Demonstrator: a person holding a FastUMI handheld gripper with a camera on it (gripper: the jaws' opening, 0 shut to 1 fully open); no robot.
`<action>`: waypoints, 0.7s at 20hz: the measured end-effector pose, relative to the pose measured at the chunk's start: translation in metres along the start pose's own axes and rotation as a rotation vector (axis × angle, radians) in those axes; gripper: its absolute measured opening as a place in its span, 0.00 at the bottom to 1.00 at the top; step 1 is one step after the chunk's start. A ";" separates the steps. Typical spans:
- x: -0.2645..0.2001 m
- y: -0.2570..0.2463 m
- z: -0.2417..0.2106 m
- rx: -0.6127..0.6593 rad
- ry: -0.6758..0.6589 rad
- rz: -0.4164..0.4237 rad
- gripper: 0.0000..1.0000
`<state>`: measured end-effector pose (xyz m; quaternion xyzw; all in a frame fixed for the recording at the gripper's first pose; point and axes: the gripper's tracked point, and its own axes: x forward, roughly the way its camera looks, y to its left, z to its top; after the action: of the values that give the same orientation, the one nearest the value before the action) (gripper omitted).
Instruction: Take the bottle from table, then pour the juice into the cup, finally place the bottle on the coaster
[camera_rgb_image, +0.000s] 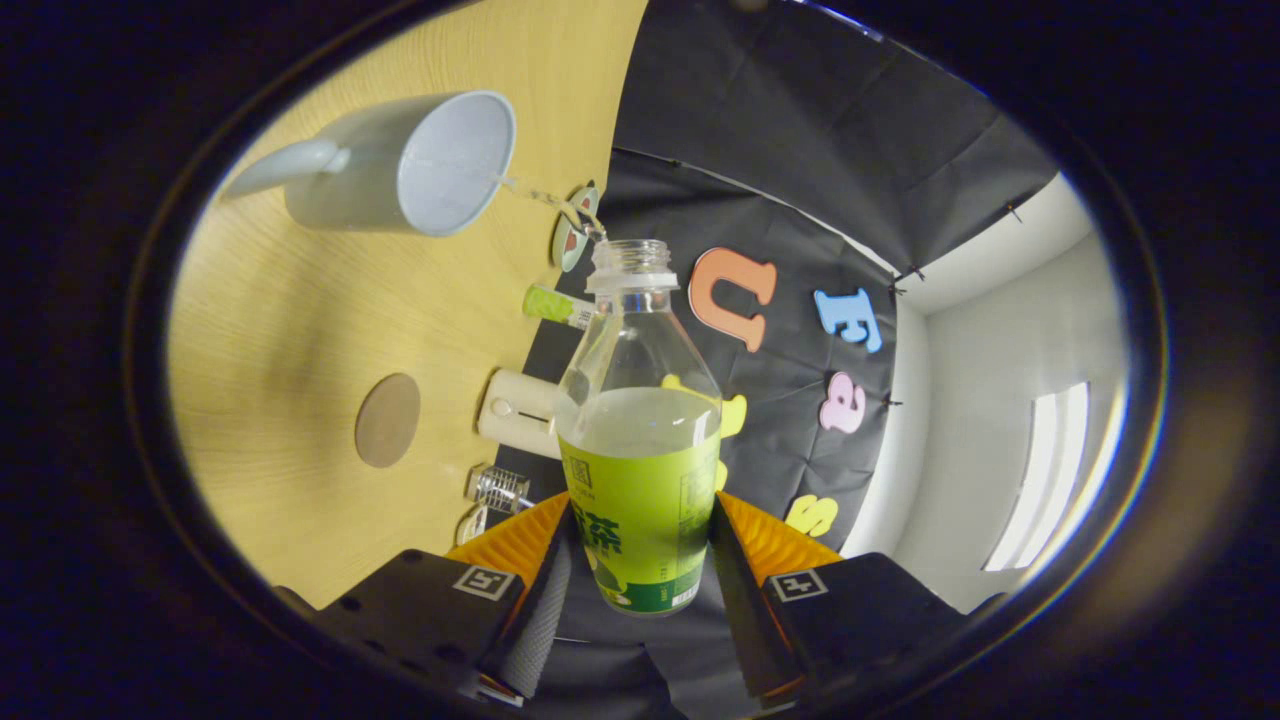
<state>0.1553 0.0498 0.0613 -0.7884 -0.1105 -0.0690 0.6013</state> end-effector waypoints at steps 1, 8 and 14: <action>0.000 -0.001 0.001 -0.005 -0.002 -0.003 0.78; 0.004 -0.007 0.000 -0.044 -0.006 -0.016 0.78; 0.005 -0.017 0.003 -0.072 -0.018 -0.041 0.78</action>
<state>0.1560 0.0570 0.0774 -0.8077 -0.1294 -0.0779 0.5699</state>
